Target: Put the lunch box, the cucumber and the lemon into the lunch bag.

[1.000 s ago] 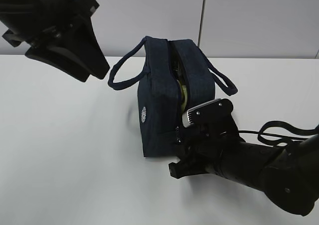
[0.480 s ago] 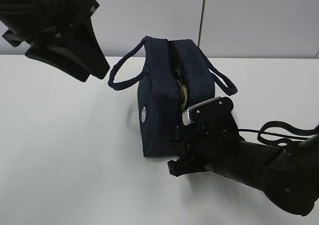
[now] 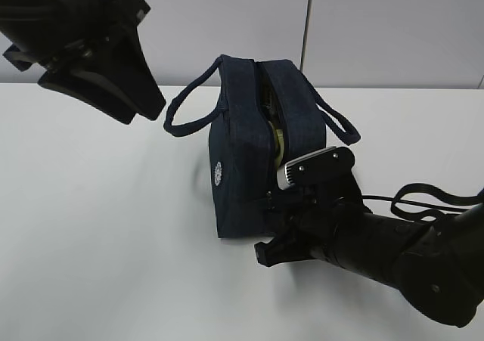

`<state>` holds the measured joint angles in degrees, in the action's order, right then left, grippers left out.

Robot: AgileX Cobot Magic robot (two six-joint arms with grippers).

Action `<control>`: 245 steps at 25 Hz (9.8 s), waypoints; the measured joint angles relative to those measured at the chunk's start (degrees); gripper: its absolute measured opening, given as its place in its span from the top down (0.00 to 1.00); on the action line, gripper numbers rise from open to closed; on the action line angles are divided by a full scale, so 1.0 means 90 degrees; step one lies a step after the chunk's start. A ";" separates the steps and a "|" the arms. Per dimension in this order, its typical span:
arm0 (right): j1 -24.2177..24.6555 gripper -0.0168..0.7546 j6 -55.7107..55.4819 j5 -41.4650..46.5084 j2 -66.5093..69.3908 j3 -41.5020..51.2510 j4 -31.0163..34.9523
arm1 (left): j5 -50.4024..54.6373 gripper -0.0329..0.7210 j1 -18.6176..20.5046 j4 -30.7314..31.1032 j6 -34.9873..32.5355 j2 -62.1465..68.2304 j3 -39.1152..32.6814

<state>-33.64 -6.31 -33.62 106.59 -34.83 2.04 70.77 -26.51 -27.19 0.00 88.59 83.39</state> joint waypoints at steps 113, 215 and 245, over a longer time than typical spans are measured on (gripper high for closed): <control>0.0000 0.98 0.0426 0.3892 -0.2905 -0.1260 -0.0279 | -0.1672 0.34 -0.1260 0.0451 -0.0668 0.1743 0.0000; 0.1339 0.98 0.0442 0.2333 -0.0460 -0.3864 0.2024 | -0.2627 0.96 -0.1299 0.1276 -0.0756 0.2087 0.0000; 0.2075 0.98 0.0484 0.4437 0.1654 -0.6846 0.2567 | -0.2569 0.96 -0.1299 0.1331 -0.0770 0.2102 0.0000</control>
<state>-14.97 -1.96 6.31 121.47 -96.44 25.14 47.65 -38.20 -15.21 -6.93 107.51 83.39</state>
